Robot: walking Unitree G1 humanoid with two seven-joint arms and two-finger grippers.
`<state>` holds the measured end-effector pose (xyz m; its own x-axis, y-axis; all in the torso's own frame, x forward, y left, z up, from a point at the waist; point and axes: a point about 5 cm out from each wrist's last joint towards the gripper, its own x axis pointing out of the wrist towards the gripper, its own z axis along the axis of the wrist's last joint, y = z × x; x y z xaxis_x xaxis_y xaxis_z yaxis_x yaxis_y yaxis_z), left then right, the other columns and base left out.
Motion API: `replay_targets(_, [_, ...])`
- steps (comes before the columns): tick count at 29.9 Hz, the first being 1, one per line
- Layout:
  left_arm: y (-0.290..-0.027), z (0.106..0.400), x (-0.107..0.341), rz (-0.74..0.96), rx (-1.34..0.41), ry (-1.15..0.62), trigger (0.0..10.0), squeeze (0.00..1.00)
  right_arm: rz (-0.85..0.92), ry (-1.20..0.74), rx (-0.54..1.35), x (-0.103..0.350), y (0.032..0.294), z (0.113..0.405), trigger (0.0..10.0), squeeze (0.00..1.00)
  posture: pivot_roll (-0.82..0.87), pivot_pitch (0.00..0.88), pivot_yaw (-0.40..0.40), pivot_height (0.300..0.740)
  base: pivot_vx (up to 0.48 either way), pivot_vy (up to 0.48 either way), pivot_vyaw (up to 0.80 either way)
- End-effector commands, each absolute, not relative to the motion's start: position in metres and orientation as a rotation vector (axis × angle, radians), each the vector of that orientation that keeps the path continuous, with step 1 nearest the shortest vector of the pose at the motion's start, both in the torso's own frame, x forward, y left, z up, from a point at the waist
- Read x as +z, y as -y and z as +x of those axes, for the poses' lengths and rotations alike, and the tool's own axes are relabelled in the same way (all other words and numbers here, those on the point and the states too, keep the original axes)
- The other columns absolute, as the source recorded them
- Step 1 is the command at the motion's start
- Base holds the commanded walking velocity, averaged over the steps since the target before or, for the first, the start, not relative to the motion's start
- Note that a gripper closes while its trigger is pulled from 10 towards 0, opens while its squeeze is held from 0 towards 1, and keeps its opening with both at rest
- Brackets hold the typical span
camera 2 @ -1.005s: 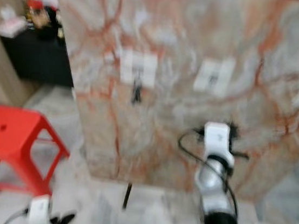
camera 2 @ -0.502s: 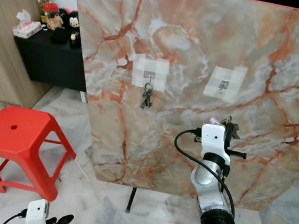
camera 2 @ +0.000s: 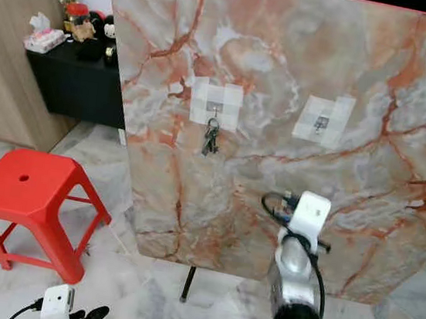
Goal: Hang keys on a hook
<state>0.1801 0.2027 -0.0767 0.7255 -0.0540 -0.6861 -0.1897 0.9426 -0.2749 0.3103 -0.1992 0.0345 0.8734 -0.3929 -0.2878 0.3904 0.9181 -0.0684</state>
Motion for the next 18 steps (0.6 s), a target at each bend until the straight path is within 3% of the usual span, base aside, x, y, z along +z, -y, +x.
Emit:
replay_targets(1, [-0.201, 0.175, -0.079, -0.328, 0.071, -0.780, 10.0, 0.00, -0.036, -0.376, -0.411, 0.020, 0.209, 0.299, 10.0, 0.00, 0.12, 0.000, -0.072, 0.740, 0.000, 0.000, 0.00])
replay_targets(9, [-0.203, 0.168, -0.083, -0.324, 0.094, -0.806, 10.0, 0.00, 0.033, -0.769, -0.188, -0.045, 0.193, 0.245, 10.0, 0.00, 0.11, 0.000, -0.076, 0.740, 0.000, 0.000, 0.00])
replay_targets(13, [-0.204, 0.168, -0.083, -0.328, 0.110, -0.806, 10.0, 0.00, 0.021, -0.936, -0.252, -0.072, 0.207, 0.202, 10.0, 0.00, 0.12, 0.000, -0.081, 0.740, 0.000, 0.000, 0.00])
replay_targets(18, [-0.207, 0.166, -0.083, -0.311, 0.123, -0.813, 10.0, 0.00, 0.019, -1.021, -0.255, -0.085, 0.213, 0.175, 10.0, 0.00, 0.11, 0.000, -0.078, 0.740, 0.000, 0.000, 0.00])
